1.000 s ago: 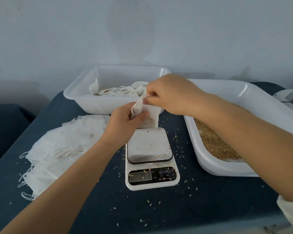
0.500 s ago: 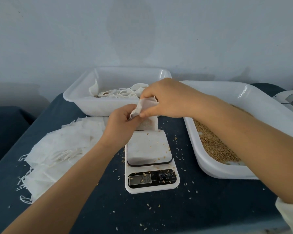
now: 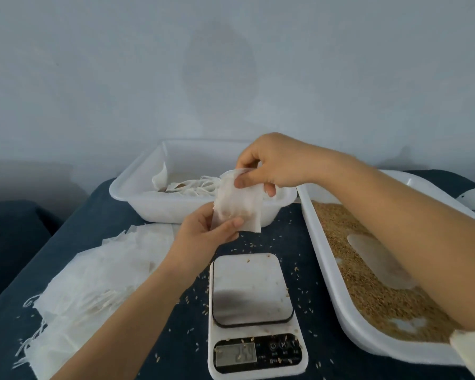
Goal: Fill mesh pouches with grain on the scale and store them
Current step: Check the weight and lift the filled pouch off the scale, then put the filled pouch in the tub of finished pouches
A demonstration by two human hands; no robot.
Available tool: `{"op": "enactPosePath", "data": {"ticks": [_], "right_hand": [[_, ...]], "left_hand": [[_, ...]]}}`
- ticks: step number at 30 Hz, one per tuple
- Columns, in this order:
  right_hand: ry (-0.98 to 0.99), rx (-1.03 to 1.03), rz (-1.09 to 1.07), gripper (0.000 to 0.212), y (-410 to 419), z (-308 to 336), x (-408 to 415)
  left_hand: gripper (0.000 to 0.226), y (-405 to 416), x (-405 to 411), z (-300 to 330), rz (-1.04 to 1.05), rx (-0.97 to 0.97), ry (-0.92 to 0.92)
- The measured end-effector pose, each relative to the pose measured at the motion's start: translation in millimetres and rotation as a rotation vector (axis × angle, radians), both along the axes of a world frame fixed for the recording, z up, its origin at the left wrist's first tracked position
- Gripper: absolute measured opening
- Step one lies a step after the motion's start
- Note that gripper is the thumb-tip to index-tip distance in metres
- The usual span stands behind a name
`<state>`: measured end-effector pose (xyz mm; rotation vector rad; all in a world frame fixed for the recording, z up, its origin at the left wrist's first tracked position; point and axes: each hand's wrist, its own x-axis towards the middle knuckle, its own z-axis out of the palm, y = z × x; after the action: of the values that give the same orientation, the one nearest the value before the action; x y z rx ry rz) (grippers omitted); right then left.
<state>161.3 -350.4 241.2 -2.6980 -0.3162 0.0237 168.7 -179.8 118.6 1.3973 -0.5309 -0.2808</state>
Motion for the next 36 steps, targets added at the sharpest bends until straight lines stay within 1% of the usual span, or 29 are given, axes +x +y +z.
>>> {"op": "enactPosePath", "data": {"ticks": [4, 6, 8, 11, 13, 14, 17, 20, 23, 26, 30, 32, 36], "right_hand": [[0.078, 0.127, -0.022, 0.020, -10.5, 10.5, 33.2], [0.093, 0.195, -0.051, 0.022, -15.2, 12.5, 53.3], [0.086, 0.236, -0.084, 0.021, -18.7, 12.9, 76.9], [0.027, 0.261, -0.165, 0.017, -18.8, 7.4, 116.1], [-0.039, 0.211, -0.213, 0.009, -16.0, -2.4, 142.7], [-0.067, 0.169, -0.235, 0.009, -14.3, -9.2, 155.9], [-0.128, 0.005, -0.308, 0.018, -10.6, -35.7, 191.8], [-0.164, -0.054, -0.387, 0.021, -6.8, -69.8, 218.4], [-0.084, -0.105, -0.424, 0.022, -0.6, -103.6, 234.0], [0.003, -0.211, -0.383, 0.021, 3.9, -125.3, 236.7], [0.068, -0.368, -0.387, 0.033, 0.8, -136.2, 233.9], [0.072, -0.375, -0.383, 0.035, -0.9, -133.3, 230.3], [0.022, -0.264, -0.318, 0.038, 0.2, -114.7, 214.0]], "left_hand": [[0.031, -1.3, 18.2, -4.2, 0.054, -0.013, 0.095], [0.025, 1.0, 28.3, -8.6, 0.097, 0.012, 0.126], [0.017, 5.7, 38.5, -15.3, 0.136, 0.046, 0.148], [0.013, 13.9, 50.1, -24.4, 0.186, 0.083, 0.170], [0.014, 19.9, 55.3, -27.1, 0.216, 0.088, 0.180], [0.014, 23.0, 56.9, -27.9, 0.225, 0.095, 0.178], [0.016, 33.4, 60.1, -29.3, 0.239, 0.103, 0.173], [0.015, 43.7, 60.9, -30.3, 0.260, 0.094, 0.185], [0.013, 55.1, 60.0, -33.8, 0.255, 0.115, 0.177], [0.015, 68.7, 61.4, -35.8, 0.254, 0.176, 0.148], [0.014, 79.0, 62.4, -35.6, 0.277, 0.221, 0.147], [0.014, 81.5, 62.3, -34.0, 0.282, 0.230, 0.145], [0.014, 83.3, 59.2, -31.1, 0.310, 0.219, 0.153]]}}
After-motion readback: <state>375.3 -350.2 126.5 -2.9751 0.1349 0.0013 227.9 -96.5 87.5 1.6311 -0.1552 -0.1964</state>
